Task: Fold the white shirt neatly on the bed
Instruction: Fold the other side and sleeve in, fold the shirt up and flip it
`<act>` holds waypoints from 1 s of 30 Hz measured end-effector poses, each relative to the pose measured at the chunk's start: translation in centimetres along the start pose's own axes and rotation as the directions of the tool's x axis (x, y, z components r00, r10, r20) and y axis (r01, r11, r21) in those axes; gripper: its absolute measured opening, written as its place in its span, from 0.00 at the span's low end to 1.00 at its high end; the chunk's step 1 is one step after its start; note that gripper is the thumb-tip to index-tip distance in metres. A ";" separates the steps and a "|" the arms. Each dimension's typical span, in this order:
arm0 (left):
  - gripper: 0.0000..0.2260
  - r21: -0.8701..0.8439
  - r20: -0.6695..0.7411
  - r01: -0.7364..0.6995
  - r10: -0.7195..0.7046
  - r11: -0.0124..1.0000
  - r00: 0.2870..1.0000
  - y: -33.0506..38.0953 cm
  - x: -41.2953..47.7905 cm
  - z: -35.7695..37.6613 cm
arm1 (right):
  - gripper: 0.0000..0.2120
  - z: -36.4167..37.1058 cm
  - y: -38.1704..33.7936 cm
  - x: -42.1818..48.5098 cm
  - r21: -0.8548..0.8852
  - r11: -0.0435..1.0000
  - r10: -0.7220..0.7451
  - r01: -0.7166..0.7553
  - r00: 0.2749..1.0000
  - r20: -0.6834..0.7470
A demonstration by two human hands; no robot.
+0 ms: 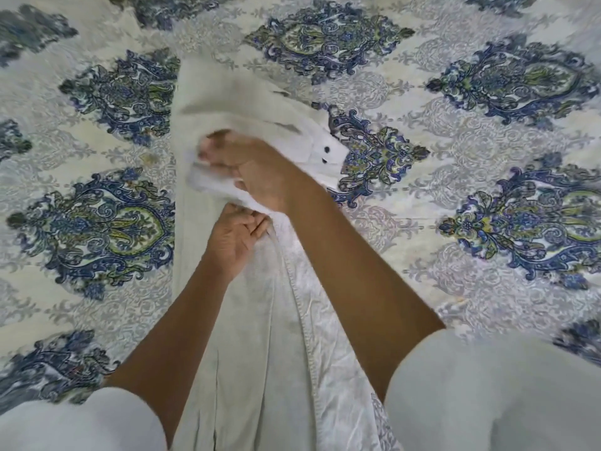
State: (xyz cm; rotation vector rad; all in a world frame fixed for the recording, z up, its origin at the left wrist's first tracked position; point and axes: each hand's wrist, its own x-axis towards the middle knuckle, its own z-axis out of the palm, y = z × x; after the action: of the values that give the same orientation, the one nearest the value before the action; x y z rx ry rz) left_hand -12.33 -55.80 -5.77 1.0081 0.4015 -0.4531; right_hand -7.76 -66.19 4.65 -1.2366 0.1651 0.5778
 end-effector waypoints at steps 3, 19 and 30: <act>0.12 -0.113 -0.128 0.016 -0.031 0.993 0.991 0.6 0.4 -0.4 | 0.14 -1.7 3.2 -0.2 -0.087 0.992 0.057 -0.088 0.948 -0.314; 0.14 0.572 0.671 -0.313 0.213 -0.759 0.710 -0.8 8.8 6.4 | 0.08 -14.2 10.1 -2.2 0.186 0.981 0.166 -0.053 0.724 -0.669; 0.29 0.920 0.271 0.077 0.767 -0.383 0.582 5.0 9.8 6.8 | 0.05 -15.3 10.3 -2.0 0.280 0.960 0.172 0.020 0.744 -0.645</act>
State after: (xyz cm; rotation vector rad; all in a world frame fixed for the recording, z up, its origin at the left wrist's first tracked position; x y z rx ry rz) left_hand -0.72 -61.17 -4.09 2.9553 -0.0205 0.5708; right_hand -11.78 -78.84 -8.30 -1.1222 0.8827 0.1425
